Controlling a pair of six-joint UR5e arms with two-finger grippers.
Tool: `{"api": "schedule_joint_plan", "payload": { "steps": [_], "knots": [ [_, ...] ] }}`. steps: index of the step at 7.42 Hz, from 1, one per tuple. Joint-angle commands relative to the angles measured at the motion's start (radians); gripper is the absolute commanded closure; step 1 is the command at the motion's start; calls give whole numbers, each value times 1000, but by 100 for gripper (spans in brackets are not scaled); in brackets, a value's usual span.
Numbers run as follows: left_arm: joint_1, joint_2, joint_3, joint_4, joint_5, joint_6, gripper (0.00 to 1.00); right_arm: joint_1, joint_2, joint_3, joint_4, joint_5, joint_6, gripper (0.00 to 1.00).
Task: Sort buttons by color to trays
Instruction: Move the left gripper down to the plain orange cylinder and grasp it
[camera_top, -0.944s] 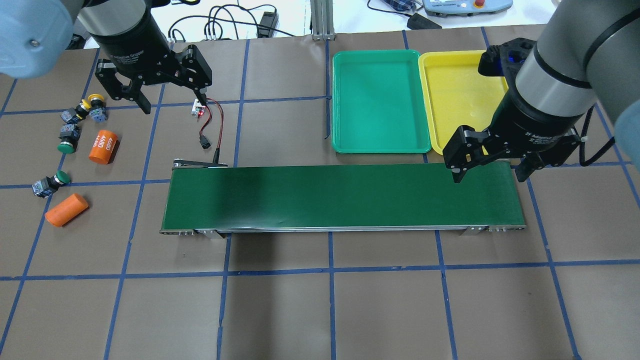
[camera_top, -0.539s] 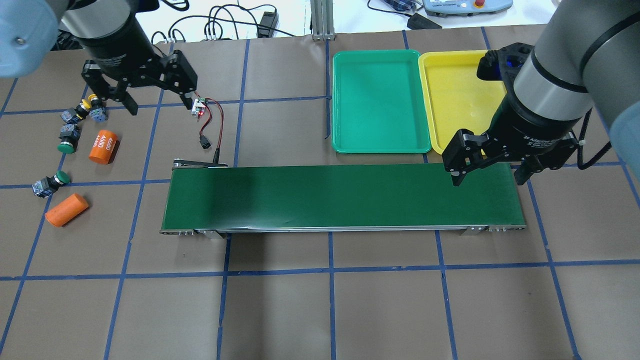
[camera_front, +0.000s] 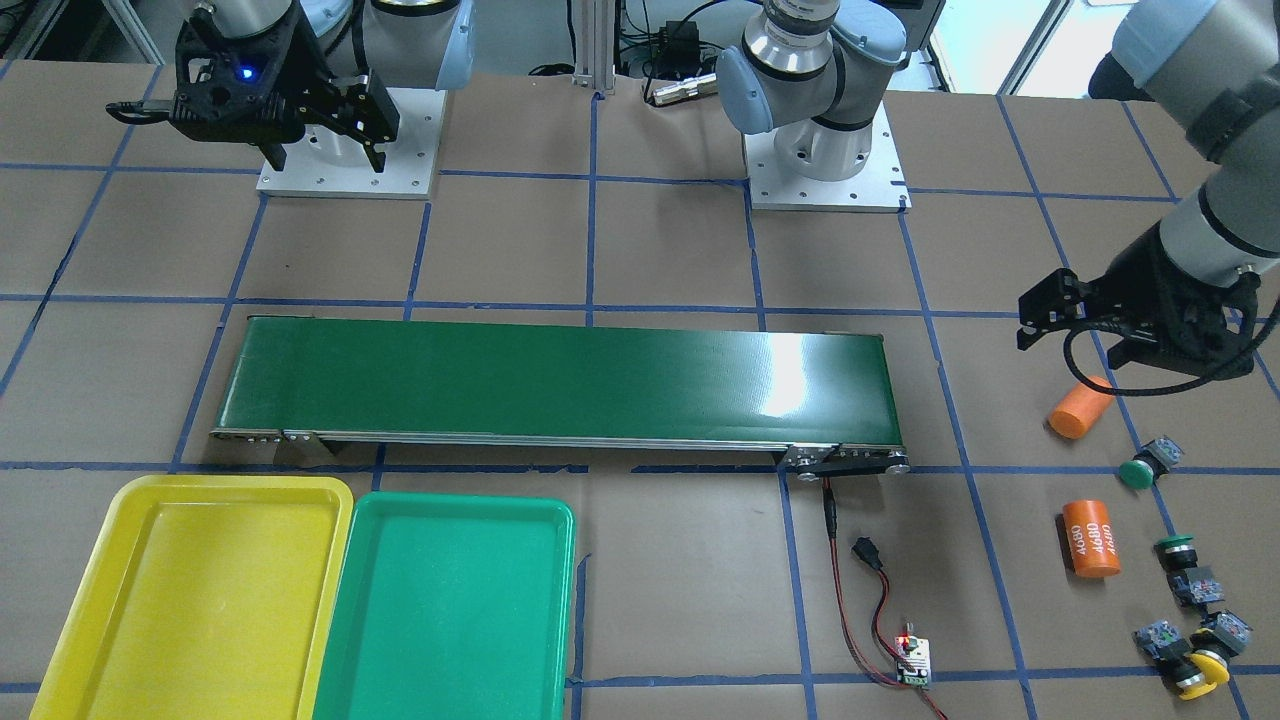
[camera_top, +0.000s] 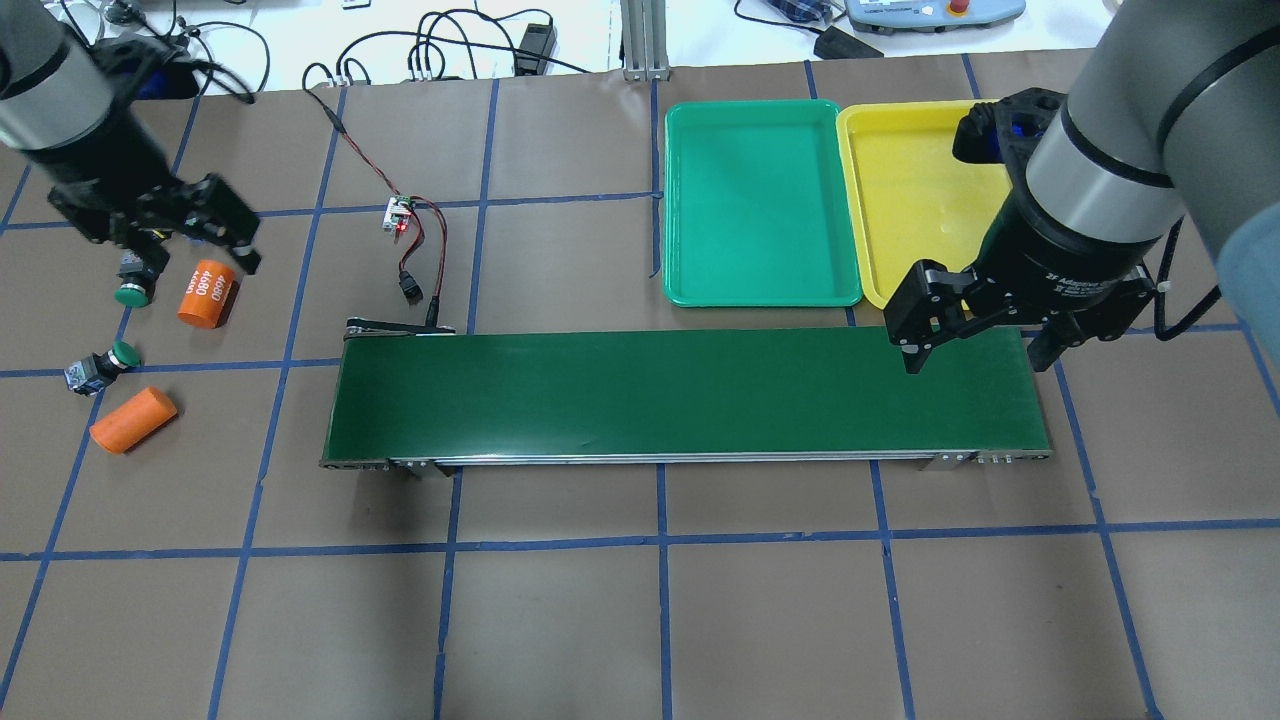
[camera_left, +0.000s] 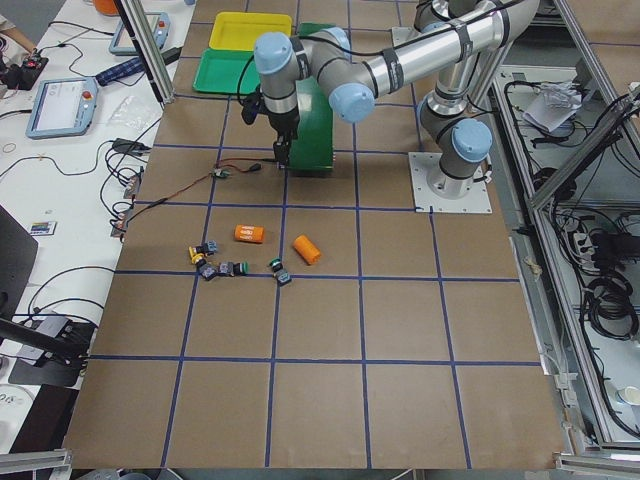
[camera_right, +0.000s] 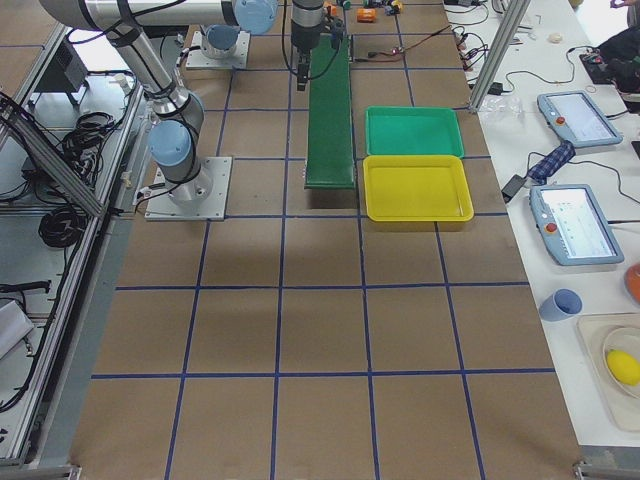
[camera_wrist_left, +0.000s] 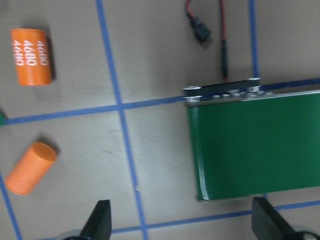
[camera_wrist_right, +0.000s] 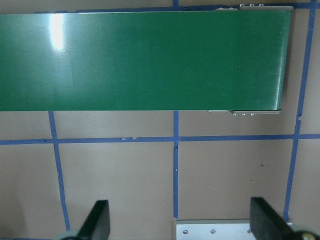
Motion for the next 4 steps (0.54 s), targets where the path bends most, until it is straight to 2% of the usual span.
{"api": "schedule_joint_plan", "payload": {
  "steps": [1,3,4],
  "knots": [
    [166,-26,-139,168,-1,242,0,2,-2,6,0,1,1,0],
    [231,-52,-292,425,-3,501,0,2,-2,6,2,1,-1,0],
    [260,-77,-312,474,-1,534,0,2,-2,9,6,1,1,0]
  ]
}}
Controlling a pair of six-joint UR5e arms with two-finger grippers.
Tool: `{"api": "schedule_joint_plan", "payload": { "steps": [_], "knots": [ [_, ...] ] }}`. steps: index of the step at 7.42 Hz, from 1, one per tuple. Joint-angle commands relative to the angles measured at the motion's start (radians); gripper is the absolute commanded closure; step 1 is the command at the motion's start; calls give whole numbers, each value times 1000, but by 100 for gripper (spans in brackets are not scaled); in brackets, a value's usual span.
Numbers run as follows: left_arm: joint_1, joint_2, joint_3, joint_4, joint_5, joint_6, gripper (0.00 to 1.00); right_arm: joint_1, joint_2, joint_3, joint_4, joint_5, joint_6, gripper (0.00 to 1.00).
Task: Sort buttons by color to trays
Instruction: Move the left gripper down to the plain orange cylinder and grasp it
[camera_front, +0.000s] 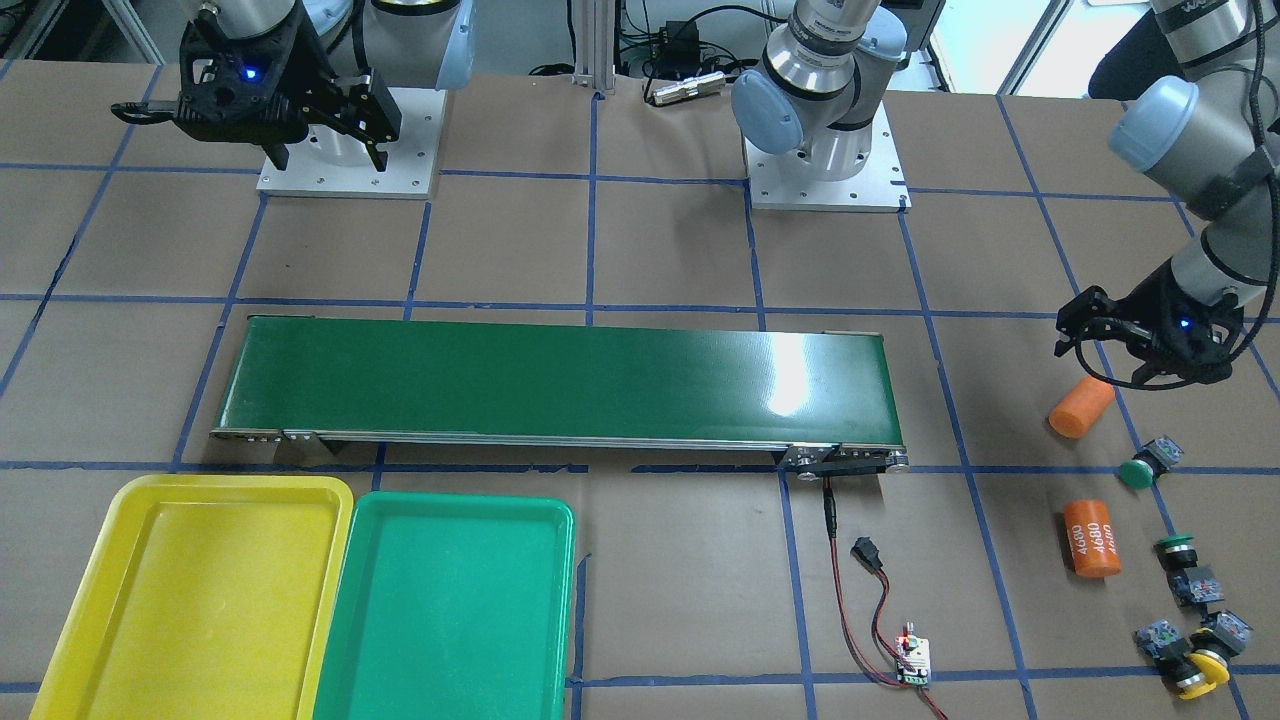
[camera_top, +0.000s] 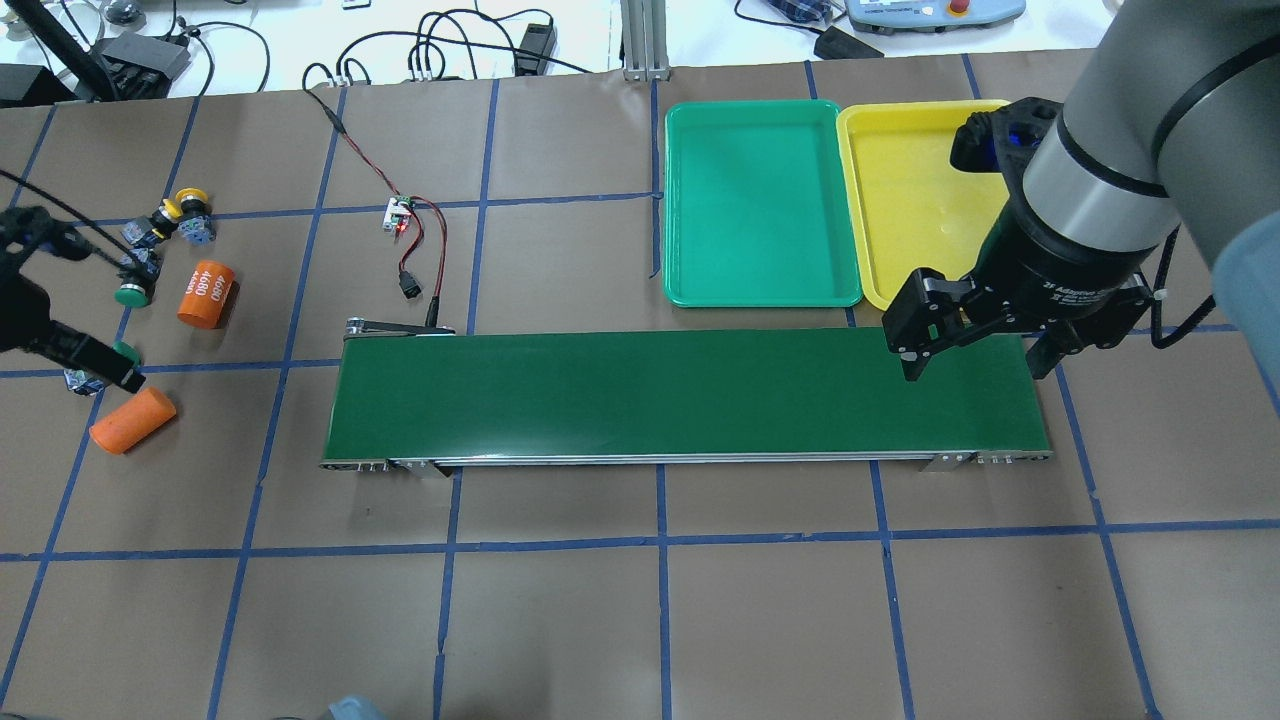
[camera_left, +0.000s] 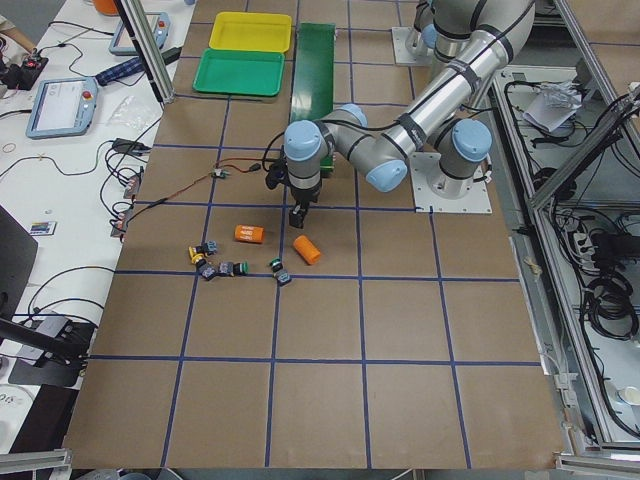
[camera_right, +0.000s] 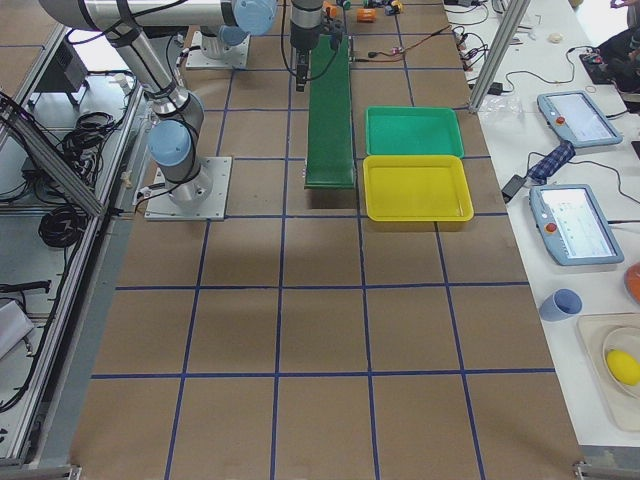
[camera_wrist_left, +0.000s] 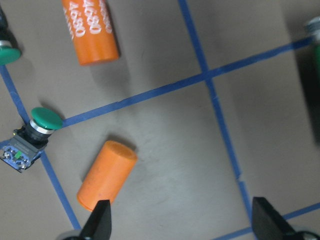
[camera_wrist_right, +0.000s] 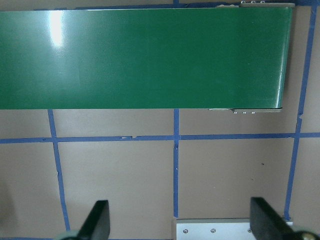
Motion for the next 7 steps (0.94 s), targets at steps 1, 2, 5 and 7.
{"api": "schedule_joint_plan", "payload": {
  "steps": [1,2,5,7],
  "knots": [
    [58,-60,-48,103,0,116,0,0,-2,13,6,0,-1,0],
    [59,-102,-45,139,-1,190,0,0,-5,18,4,0,1,0],
    [60,-177,-45,233,-10,257,0,0,-5,20,4,0,-1,0],
    [60,-208,-44,236,-10,281,33,0,-3,20,3,0,-1,0]
  ]
}}
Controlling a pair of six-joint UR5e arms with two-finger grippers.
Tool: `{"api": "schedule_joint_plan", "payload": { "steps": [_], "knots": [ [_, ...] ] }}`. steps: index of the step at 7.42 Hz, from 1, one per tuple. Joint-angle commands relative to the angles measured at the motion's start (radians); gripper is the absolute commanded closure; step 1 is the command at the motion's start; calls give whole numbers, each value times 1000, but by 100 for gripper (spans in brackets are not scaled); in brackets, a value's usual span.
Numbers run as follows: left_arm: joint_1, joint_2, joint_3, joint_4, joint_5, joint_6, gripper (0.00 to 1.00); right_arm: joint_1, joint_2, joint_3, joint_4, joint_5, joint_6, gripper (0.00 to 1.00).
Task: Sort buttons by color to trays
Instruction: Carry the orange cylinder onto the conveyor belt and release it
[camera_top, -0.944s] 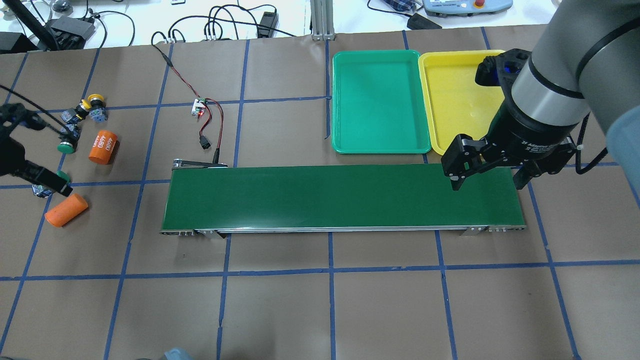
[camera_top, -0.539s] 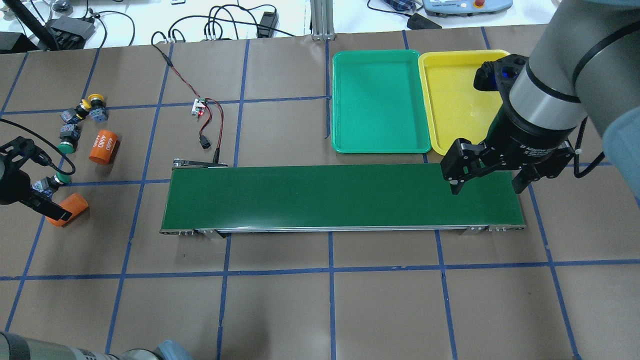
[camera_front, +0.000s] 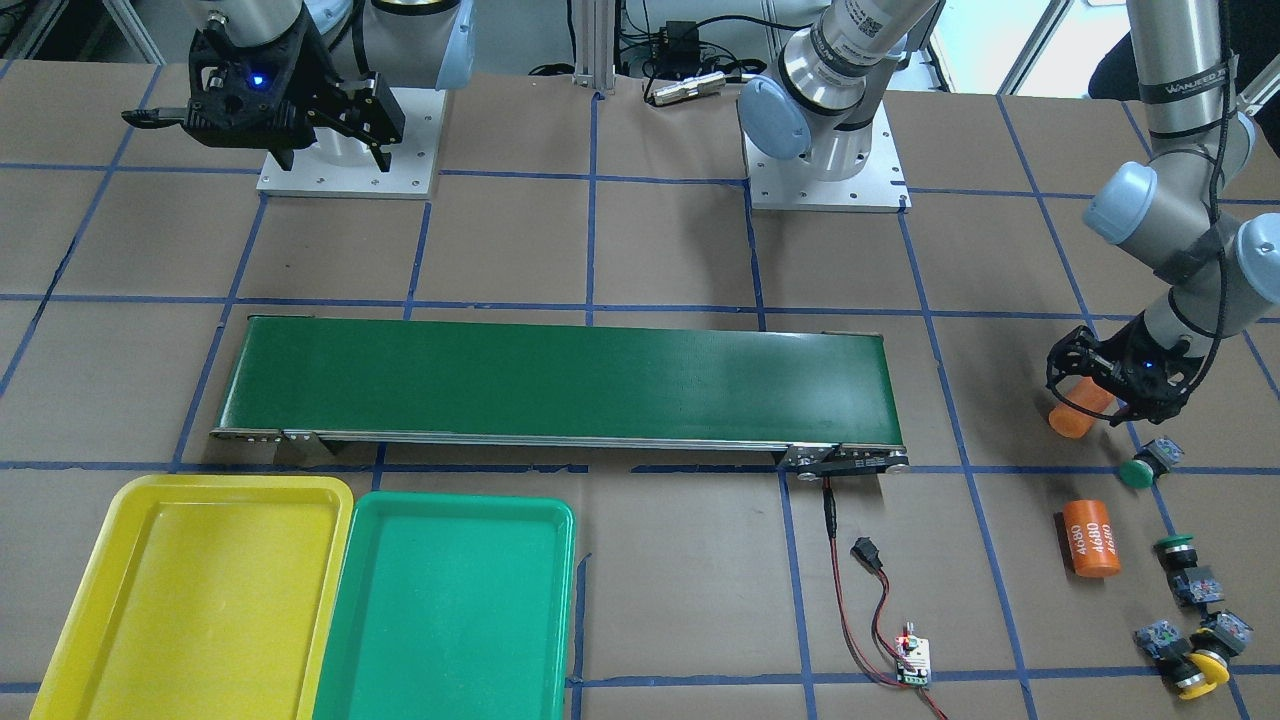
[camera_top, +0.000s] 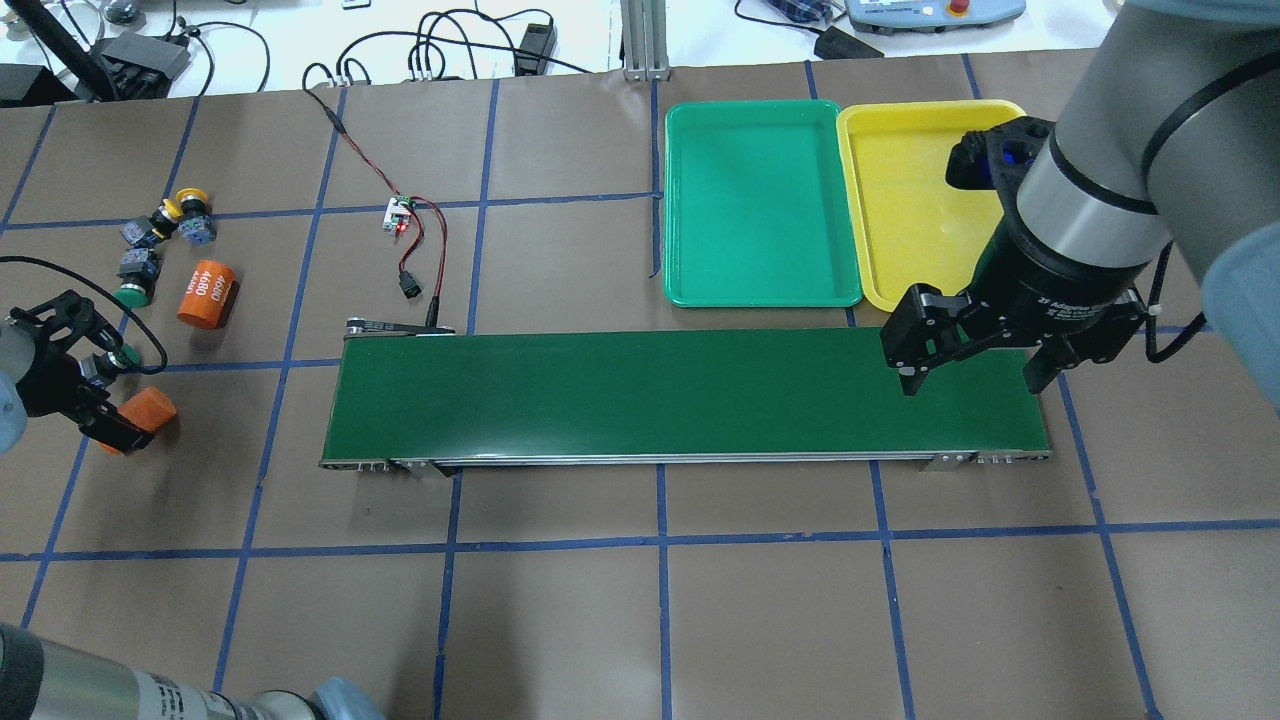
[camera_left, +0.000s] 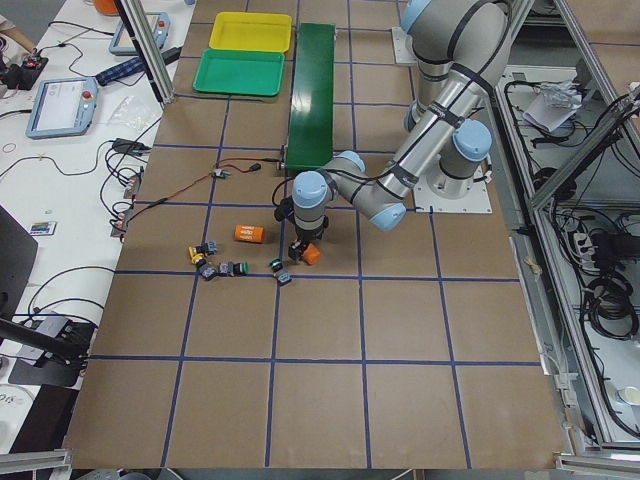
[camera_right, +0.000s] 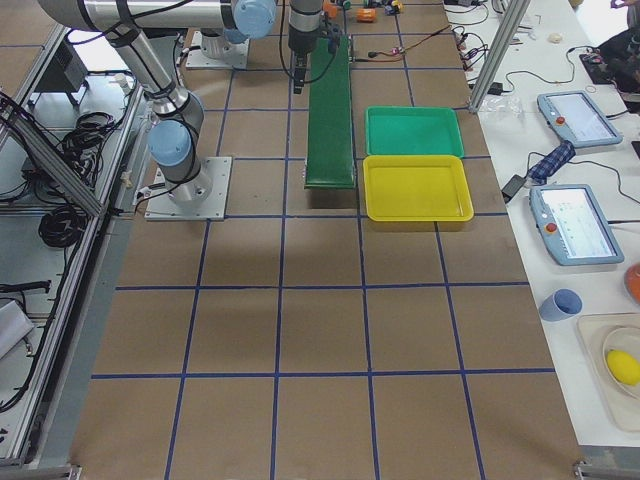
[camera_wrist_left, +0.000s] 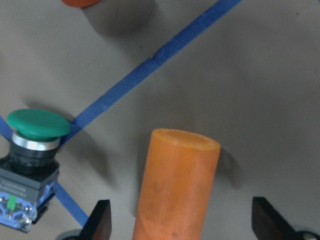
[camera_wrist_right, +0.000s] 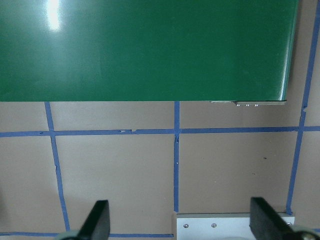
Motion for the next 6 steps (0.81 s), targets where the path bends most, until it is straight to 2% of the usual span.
{"api": "schedule_joint_plan", "payload": {
  "steps": [1,2,4,6],
  "knots": [
    [-1,-16,3,10,5,35,82,0,0,0,-7,0,-1,0],
    [-12,14,3,7,6,148,100,-2,0,-4,-10,0,-2,0],
    [-36,109,-17,-19,-16,350,100,0,1,-11,-111,0,-10,0],
    [-175,245,-37,-100,-35,400,100,0,1,-15,-122,6,2,0]
  ]
}}
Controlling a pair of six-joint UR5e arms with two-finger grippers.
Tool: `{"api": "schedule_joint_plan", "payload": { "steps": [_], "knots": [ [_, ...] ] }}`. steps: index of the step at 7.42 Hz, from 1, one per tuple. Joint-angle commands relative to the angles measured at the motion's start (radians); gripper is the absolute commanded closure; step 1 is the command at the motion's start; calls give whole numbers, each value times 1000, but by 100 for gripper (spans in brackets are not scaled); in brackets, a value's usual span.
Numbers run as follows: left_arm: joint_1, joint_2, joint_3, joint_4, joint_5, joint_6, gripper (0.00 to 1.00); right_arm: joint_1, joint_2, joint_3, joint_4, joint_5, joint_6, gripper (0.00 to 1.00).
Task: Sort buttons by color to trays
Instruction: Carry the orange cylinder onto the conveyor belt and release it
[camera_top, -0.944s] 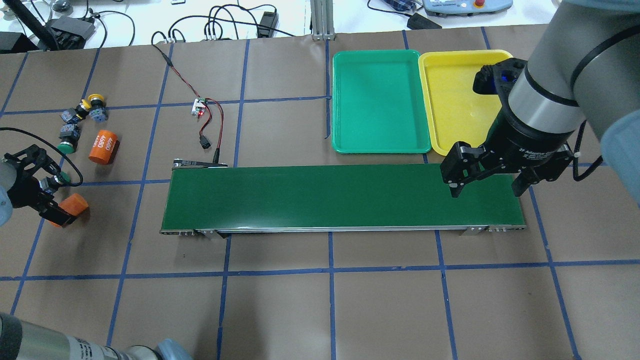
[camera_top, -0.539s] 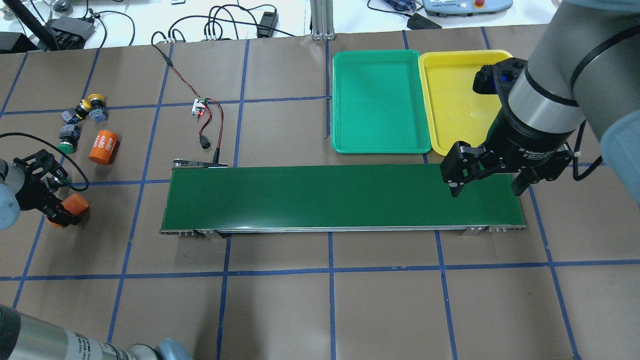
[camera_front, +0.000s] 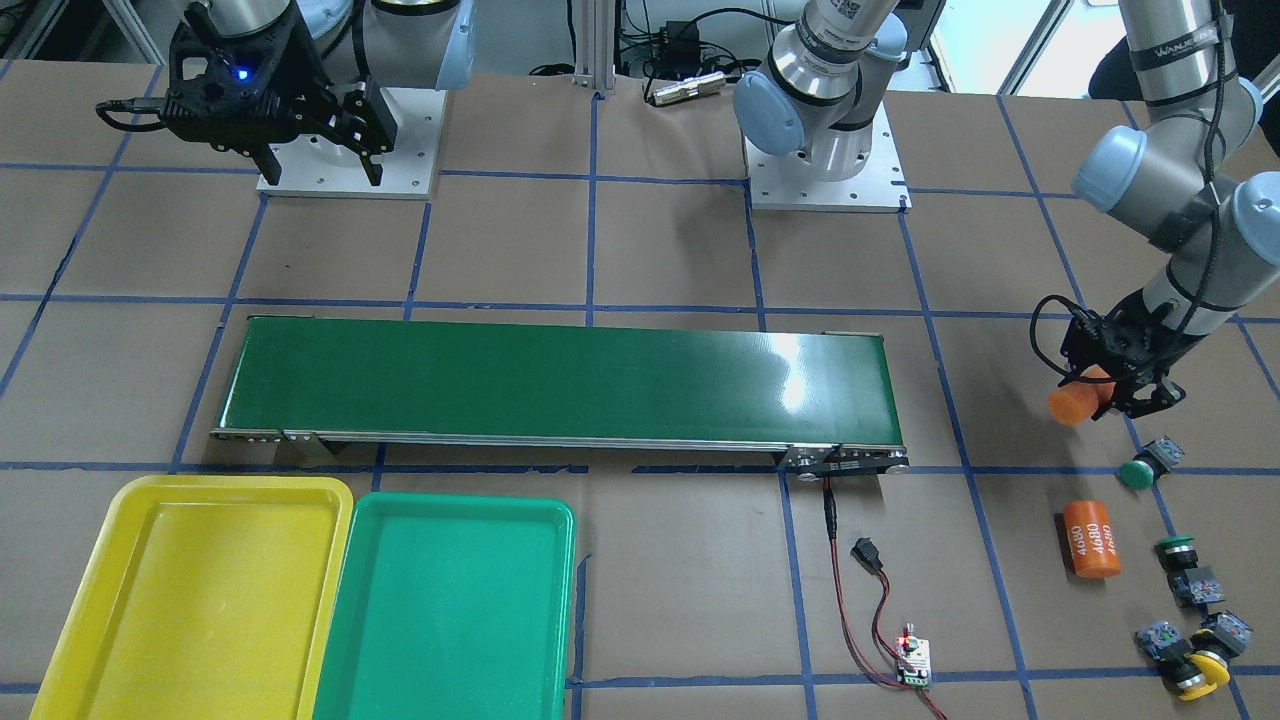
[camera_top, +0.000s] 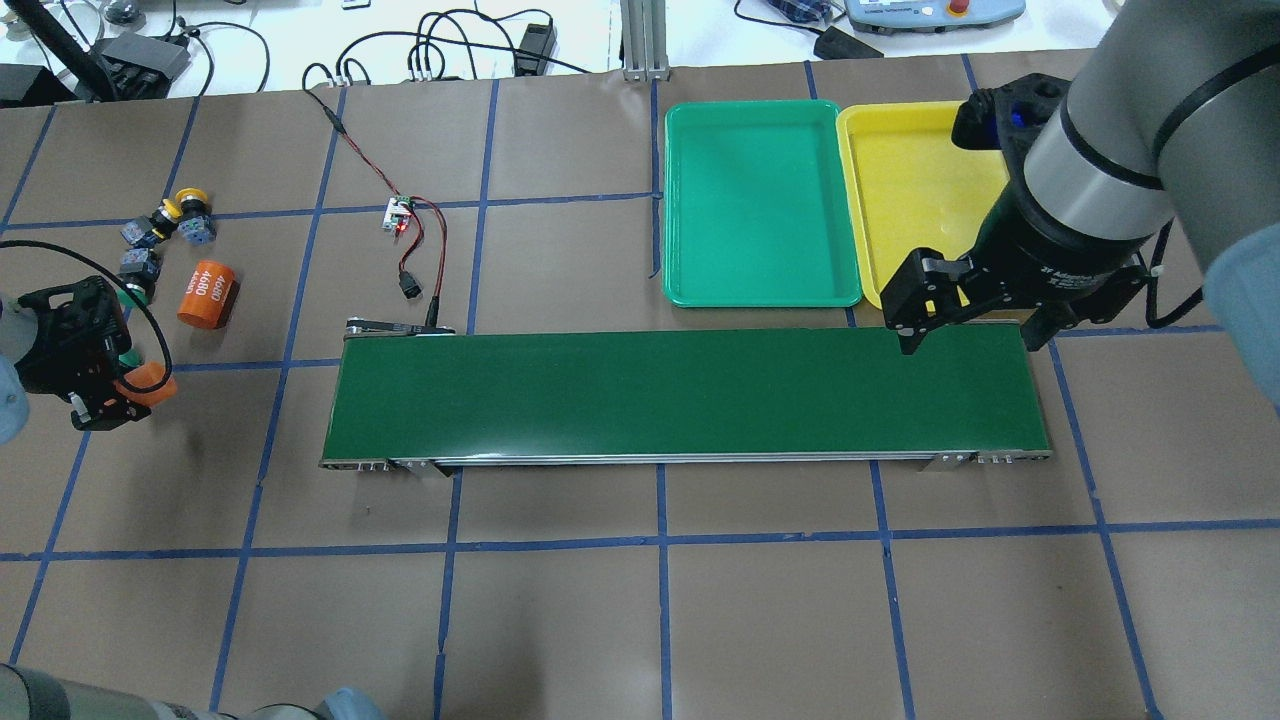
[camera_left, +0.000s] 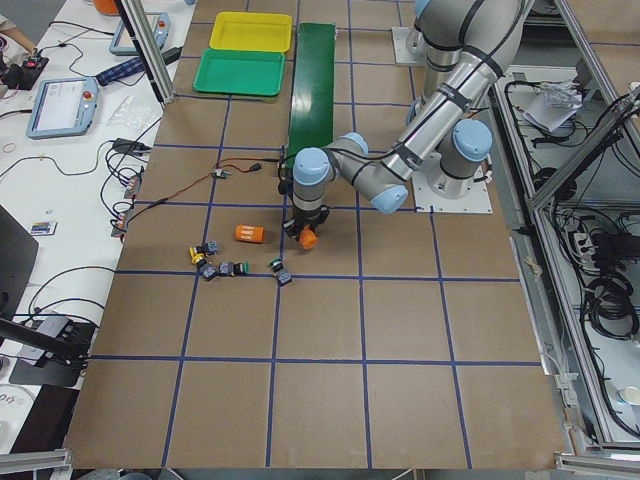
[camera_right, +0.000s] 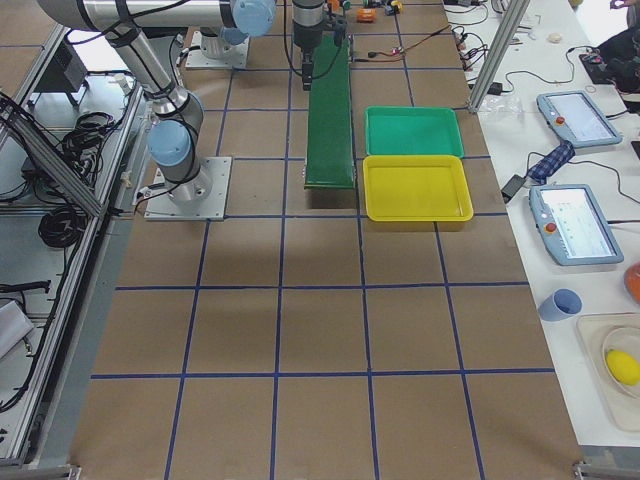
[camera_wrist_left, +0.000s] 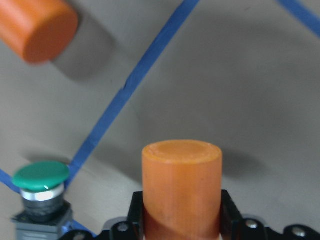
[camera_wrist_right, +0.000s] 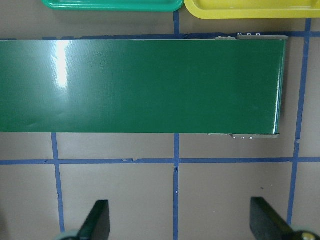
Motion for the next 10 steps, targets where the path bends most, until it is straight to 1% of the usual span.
{"api": "schedule_joint_plan", "payload": {
  "steps": [1,2,3,4,5,6,7,8,9,10],
  "knots": [
    [-186,138,-34,-56,-27,38,100,2,-1,-7,-14,2,8,0],
    [-297,155,-54,-56,-36,35,100,2,-1,-8,-22,2,6,0],
    [-400,160,-62,-53,-35,26,100,2,-1,-8,-80,-4,-6,0],
    [-444,160,-72,-48,-34,6,100,3,-4,-5,-82,-4,3,0],
    [-453,161,-106,-39,-37,-38,100,3,-4,-5,-82,-4,3,0],
    [-454,149,-120,-36,-64,-87,100,3,-4,2,-82,-4,2,0],
    [-458,149,-123,-36,-67,-106,100,3,-4,4,-80,-5,0,0],
    [-461,159,-131,-40,-66,-130,21,2,-4,4,-80,-4,-1,0],
    [-463,157,-138,-40,-73,-159,0,3,-4,5,-77,-5,-1,0],
    [-464,157,-147,-40,-73,-164,0,3,-4,7,-77,-5,-1,0]
  ]
}}
